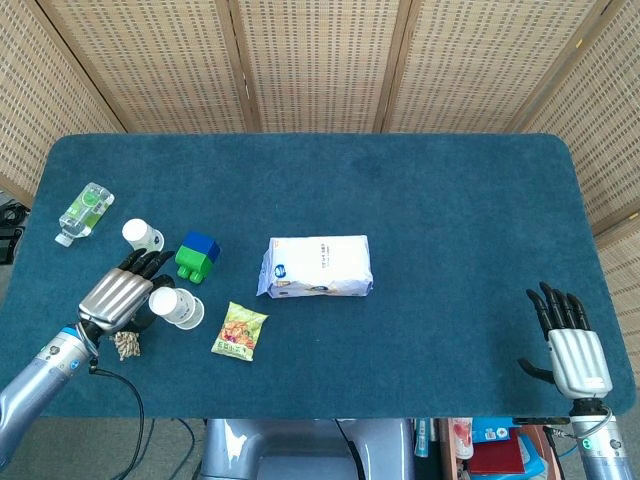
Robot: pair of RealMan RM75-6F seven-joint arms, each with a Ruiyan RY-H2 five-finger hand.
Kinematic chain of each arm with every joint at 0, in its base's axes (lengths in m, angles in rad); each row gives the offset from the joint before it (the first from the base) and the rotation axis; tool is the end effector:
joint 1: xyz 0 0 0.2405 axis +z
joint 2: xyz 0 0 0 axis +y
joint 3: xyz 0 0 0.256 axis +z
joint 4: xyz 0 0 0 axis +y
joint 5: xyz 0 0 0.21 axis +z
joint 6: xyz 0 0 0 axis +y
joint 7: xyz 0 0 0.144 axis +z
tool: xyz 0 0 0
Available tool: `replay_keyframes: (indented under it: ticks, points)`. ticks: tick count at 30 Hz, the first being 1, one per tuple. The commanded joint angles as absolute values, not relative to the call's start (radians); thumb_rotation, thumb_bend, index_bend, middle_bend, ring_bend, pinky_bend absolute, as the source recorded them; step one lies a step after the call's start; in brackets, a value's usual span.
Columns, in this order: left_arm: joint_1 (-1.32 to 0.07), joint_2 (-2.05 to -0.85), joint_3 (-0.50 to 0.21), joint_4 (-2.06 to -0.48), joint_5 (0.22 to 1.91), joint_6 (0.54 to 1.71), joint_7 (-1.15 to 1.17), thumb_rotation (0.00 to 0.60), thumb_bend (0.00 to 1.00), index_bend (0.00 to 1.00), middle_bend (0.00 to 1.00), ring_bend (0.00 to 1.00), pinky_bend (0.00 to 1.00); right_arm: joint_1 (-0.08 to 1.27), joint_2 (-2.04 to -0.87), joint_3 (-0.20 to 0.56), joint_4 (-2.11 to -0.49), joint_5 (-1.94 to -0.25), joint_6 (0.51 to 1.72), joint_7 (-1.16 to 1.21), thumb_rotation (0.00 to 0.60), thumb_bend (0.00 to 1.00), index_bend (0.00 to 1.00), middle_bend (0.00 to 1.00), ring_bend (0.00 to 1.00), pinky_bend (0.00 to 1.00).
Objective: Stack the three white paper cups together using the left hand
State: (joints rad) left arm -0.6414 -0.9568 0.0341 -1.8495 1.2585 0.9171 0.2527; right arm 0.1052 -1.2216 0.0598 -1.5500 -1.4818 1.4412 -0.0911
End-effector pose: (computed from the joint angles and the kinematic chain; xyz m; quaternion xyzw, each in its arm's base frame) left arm -0.2153 0.2839 0.1157 -0.7950 -0.3539 -0.2424 0.4288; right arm -0.3138 -0.1896 0.1279 0.6089 -0.3818 0.3672 0.5905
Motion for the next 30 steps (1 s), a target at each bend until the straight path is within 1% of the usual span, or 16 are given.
replay_keyframes:
  ticks: [1,7,9,11,14,17,25,27,30]
  points:
    - [-0.651,-0.958,0.037,-1.856,1.227,0.886,0.284,0.6,0.38,0.37,0.0,0.0,0.0,0.103,-1.226,0.063,-1.547,-1.49,1.455,-0.083,0.6,0.05,0.03,0.0,0.0,0.0]
    - [-0.646,-0.973,0.028,-1.858,1.188,0.9,0.329,0.6,0.34,0.26,0.0,0.0,0.0,0.101,-1.235,0.067,-1.531,-1.5,1.472,-0.063,0.6,0.05,0.03,0.0,0.0,0.0]
    - [-0.643,-0.975,0.023,-1.858,1.181,0.907,0.331,0.6,0.33,0.2,0.0,0.0,0.0,0.101,-1.239,0.068,-1.526,-1.505,1.478,-0.059,0.6,0.05,0.03,0.0,0.0,0.0]
    - [-0.64,-0.975,0.02,-1.858,1.178,0.913,0.332,0.6,0.33,0.11,0.0,0.0,0.0,0.101,-1.243,0.068,-1.521,-1.507,1.481,-0.055,0.6,0.05,0.03,0.0,0.0,0.0]
    - [-0.636,-0.975,0.015,-1.857,1.176,0.922,0.334,0.6,0.32,0.03,0.0,0.0,0.0,0.101,-1.246,0.068,-1.517,-1.509,1.482,-0.052,0.6,0.05,0.03,0.0,0.0,0.0]
    - [-0.631,-0.97,0.005,-1.854,1.175,0.932,0.323,0.6,0.32,0.0,0.0,0.0,0.0,0.101,-1.248,0.068,-1.514,-1.509,1.481,-0.049,0.6,0.05,0.03,0.0,0.0,0.0]
    - [-0.637,-0.937,-0.045,-1.806,1.131,0.945,0.298,0.6,0.32,0.0,0.0,0.0,0.0,0.103,-1.252,0.065,-1.512,-1.51,1.475,-0.049,0.6,0.05,0.03,0.0,0.0,0.0]
    - [-0.642,-0.938,-0.056,-1.785,1.108,0.944,0.302,0.6,0.3,0.0,0.0,0.0,0.0,0.104,-1.252,0.065,-1.511,-1.509,1.473,-0.049,0.6,0.05,0.03,0.0,0.0,0.0]
    - [-0.647,-0.941,-0.063,-1.771,1.087,0.936,0.303,0.6,0.23,0.0,0.0,0.0,0.0,0.105,-1.253,0.066,-1.51,-1.508,1.471,-0.048,0.6,0.05,0.03,0.0,0.0,0.0]
